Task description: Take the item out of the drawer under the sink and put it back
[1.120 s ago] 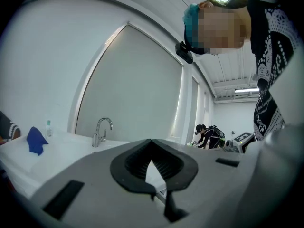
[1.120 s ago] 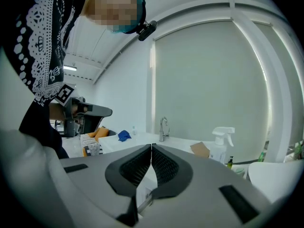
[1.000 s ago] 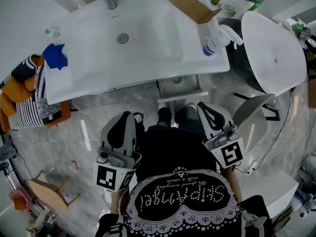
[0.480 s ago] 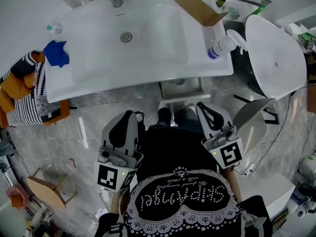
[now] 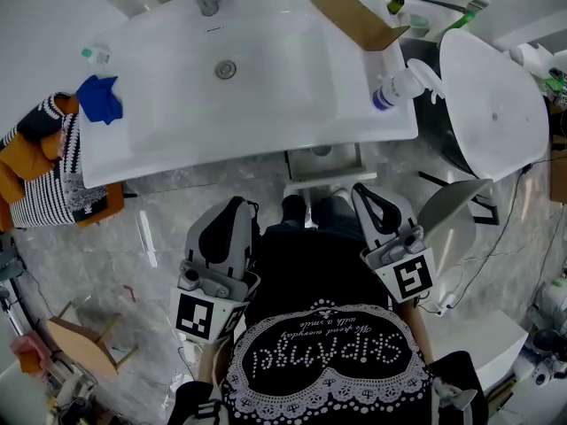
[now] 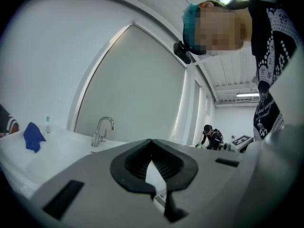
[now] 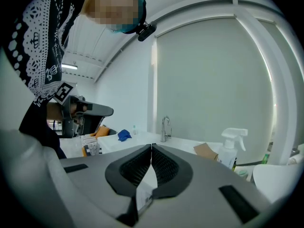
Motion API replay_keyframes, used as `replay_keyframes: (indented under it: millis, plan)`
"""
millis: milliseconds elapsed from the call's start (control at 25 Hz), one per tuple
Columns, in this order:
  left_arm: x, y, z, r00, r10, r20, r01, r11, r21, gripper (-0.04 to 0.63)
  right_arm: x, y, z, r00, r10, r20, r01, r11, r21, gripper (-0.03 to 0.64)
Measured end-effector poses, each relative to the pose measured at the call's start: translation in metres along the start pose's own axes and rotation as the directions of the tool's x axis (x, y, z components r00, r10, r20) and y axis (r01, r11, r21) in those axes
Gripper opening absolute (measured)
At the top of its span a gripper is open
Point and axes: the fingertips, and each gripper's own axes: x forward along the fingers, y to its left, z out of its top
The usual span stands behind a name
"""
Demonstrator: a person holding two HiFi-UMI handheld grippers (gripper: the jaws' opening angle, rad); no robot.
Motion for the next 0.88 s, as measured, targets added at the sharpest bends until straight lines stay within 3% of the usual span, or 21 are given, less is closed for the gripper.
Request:
replay_keyframes:
  millis: [880]
  plan:
    - [-0.009,-0.002,0.0,1.0,-0.004,-0.003,0.004,1.0,0.01,0.005,-0.004,0.007,-0.001,1.0,0.001,-0.003,-0.001,1.0,-0.011,0.018]
